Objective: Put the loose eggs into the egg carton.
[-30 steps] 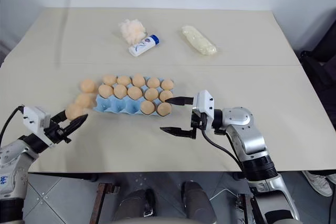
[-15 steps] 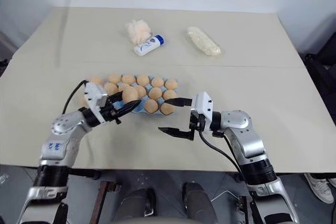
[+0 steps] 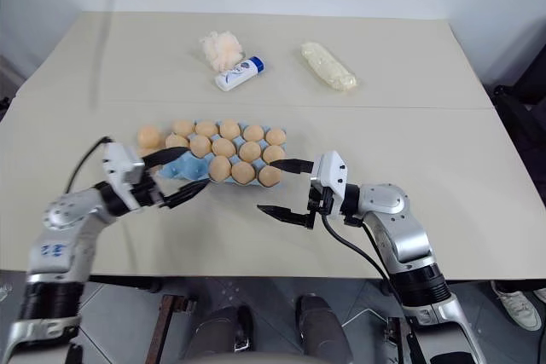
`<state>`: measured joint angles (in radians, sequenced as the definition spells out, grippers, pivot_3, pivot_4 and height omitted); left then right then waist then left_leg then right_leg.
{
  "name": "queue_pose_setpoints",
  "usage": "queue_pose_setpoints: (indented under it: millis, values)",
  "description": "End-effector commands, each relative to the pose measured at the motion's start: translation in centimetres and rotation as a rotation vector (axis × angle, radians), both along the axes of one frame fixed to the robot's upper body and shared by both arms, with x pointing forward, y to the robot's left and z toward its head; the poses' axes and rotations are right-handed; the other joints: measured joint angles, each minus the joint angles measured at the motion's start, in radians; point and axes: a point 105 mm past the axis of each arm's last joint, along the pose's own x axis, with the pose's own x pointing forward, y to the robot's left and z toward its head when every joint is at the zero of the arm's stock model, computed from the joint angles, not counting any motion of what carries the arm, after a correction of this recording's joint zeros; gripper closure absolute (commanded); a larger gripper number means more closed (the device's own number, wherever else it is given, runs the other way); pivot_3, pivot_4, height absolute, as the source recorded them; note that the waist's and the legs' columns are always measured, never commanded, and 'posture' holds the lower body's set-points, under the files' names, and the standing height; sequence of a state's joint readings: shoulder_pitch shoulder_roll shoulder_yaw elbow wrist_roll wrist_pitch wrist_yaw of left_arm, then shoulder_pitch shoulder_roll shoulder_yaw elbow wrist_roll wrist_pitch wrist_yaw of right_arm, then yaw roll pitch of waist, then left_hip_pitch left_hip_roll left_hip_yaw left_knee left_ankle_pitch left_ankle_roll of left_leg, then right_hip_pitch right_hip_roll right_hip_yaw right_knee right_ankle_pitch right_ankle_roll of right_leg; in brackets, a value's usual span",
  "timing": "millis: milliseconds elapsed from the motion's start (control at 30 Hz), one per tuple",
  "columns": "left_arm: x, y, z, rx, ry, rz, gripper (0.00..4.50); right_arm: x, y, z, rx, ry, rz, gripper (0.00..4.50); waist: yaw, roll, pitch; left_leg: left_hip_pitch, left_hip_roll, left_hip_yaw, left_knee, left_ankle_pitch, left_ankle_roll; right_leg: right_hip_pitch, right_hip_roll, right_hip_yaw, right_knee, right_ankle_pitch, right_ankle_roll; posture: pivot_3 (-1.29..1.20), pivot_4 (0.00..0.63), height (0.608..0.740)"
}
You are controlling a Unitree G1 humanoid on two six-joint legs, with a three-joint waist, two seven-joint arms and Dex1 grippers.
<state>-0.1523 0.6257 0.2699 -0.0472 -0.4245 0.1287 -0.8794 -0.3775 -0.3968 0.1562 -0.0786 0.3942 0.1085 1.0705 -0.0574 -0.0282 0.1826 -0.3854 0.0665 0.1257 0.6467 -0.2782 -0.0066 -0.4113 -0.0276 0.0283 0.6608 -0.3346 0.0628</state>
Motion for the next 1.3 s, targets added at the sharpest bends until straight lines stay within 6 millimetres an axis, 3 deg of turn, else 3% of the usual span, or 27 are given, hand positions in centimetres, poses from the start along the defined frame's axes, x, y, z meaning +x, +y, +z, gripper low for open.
queue_pose_setpoints:
  millis: [33, 133, 267, 367, 533, 833, 933, 1300]
  values:
    - [-1.5, 1.9, 1.0, 0.002, -0.053, 0.063, 0.01, -0.3, 0.3, 0.9, 0.022, -0.039, 0.020, 0.00, 0.001, 0.000, 0.000, 0.000, 0.000, 0.000, 0.000, 0.000, 0.000, 0.000, 0.000, 0.000, 0.000, 0.000, 0.000, 0.00, 0.150, 0.740]
    - [-2.2, 4.9, 0.3, -0.009, -0.070, 0.222, 0.01, -0.3, 0.4, 0.8, 0.025, -0.037, 0.029, 0.00, 0.001, 0.000, 0.000, 0.000, 0.000, 0.000, 0.000, 0.000, 0.001, 0.000, -0.001, 0.000, -0.001, 0.000, 0.000, 0.00, 0.150, 0.740]
    - [-3.4, 9.7, -2.4, -0.017, -0.040, 0.481, 0.01, -0.4, 0.7, 0.8, 0.024, -0.031, 0.043, 0.00, 0.001, 0.000, 0.000, 0.000, 0.000, -0.001, -0.001, 0.000, 0.001, 0.000, -0.002, -0.001, -0.002, 0.000, 0.000, 0.00, 0.150, 0.740]
    - [-3.6, 11.0, -3.1, -0.046, -0.023, 0.576, 0.01, -0.4, 0.6, 0.7, 0.020, -0.028, 0.049, 0.00, 0.000, 0.000, 0.000, -0.001, 0.000, -0.001, -0.001, -0.001, 0.001, 0.000, -0.002, -0.002, -0.002, 0.000, -0.001, 0.00, 0.150, 0.740]
    - [-2.7, 10.5, -3.5, -0.085, 0.007, 0.588, 0.01, -0.2, 0.6, 1.0, 0.017, -0.032, 0.050, 0.00, 0.003, 0.000, 0.000, -0.001, -0.001, -0.003, -0.001, -0.001, 0.001, 0.001, -0.004, -0.004, -0.002, 0.000, -0.001, 0.00, 0.150, 0.740]
    - [3.6, 8.1, -1.4, -0.089, 0.001, 0.567, 0.01, -0.1, 0.7, 1.0, 0.015, -0.035, 0.045, 0.00, 0.004, -0.001, 0.000, -0.001, -0.001, -0.004, -0.001, 0.000, 0.001, 0.001, -0.004, -0.007, -0.002, 0.000, -0.001, 0.00, 0.150, 0.740]
    - [5.1, 8.4, -1.4, -0.106, 0.033, 0.598, 0.01, 0.0, 0.7, 1.0, 0.019, -0.038, 0.036, 0.00, -0.001, -0.001, 0.000, -0.002, -0.001, -0.004, -0.001, 0.000, 0.001, 0.001, -0.003, -0.008, -0.002, 0.000, -0.001, 0.00, 0.150, 0.740]
    - [5.3, 7.0, -3.8, -0.068, 0.176, 0.518, 0.01, 0.1, 0.5, 1.2, 0.030, -0.044, 0.013, 0.00, 0.003, -0.001, 0.000, -0.002, 0.000, -0.003, 0.001, -0.001, 0.000, 0.000, -0.002, -0.007, -0.001, 0.000, -0.001, 0.00, 0.150, 0.740]
